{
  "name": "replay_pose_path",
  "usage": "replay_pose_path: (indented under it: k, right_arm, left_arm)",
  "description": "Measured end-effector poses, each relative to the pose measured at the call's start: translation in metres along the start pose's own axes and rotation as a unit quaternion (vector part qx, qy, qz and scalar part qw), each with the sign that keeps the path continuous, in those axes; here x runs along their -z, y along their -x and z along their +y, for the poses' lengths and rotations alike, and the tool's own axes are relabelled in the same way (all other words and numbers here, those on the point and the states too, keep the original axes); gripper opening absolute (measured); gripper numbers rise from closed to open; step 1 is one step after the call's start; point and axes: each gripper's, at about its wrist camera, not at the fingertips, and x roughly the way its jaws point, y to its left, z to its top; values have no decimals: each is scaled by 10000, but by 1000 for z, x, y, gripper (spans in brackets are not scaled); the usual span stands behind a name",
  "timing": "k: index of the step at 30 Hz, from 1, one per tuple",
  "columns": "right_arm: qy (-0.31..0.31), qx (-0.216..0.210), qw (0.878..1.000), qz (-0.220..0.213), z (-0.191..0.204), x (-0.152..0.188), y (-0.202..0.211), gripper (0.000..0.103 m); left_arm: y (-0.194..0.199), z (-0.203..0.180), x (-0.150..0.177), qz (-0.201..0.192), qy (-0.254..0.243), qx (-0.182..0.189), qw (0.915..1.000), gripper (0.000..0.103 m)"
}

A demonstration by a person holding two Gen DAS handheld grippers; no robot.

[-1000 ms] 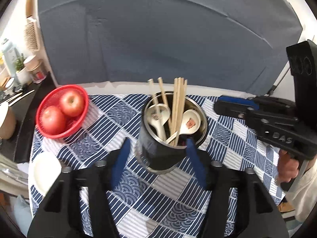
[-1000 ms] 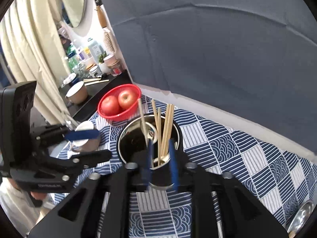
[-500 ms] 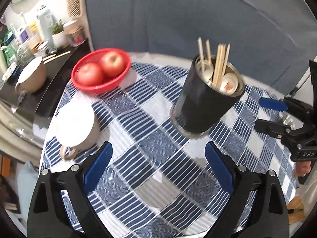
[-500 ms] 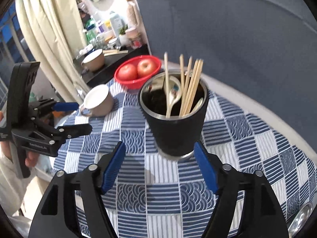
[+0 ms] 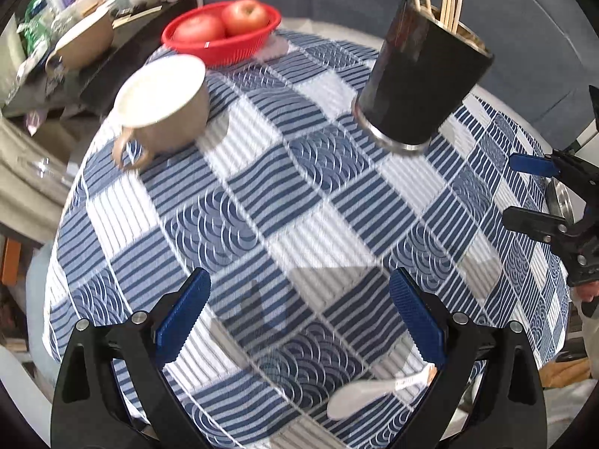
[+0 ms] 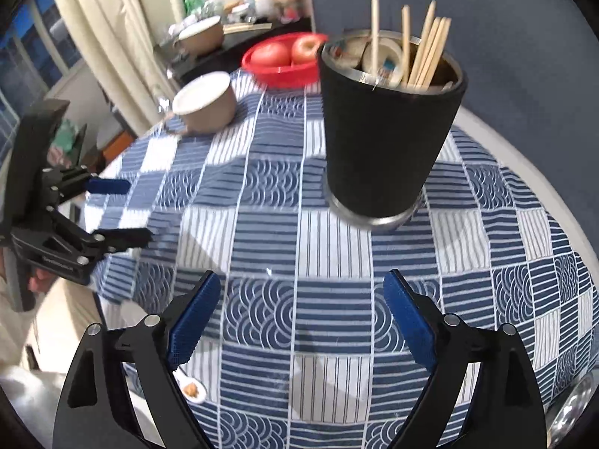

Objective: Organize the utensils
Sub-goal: 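Move both open tools down to the last white spoon on the cloth, then close the left tool on the white spoon while the right tool grasps its handle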

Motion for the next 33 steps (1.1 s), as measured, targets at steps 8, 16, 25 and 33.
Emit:
replay_pose_path:
  k: [8,16,25,33]
  right_arm:
    - [229,-8,9984,522,14,28,-22,85]
    - [690,-128,9941,829,43,47,-37,85]
    - [1074,-368,9885,995,70,51,-45,85]
    - [1566,-710,9800,998,109,57,-50,85]
  left_arm:
    - [-12,6,44,377,269,-30,9989,94]
    - [-22,-5,80,817,170,43,9965,80]
    - [-30,2,100,1302,436,709,9880,16]
    - [-22,-11,88,1216,197,817,9890,10]
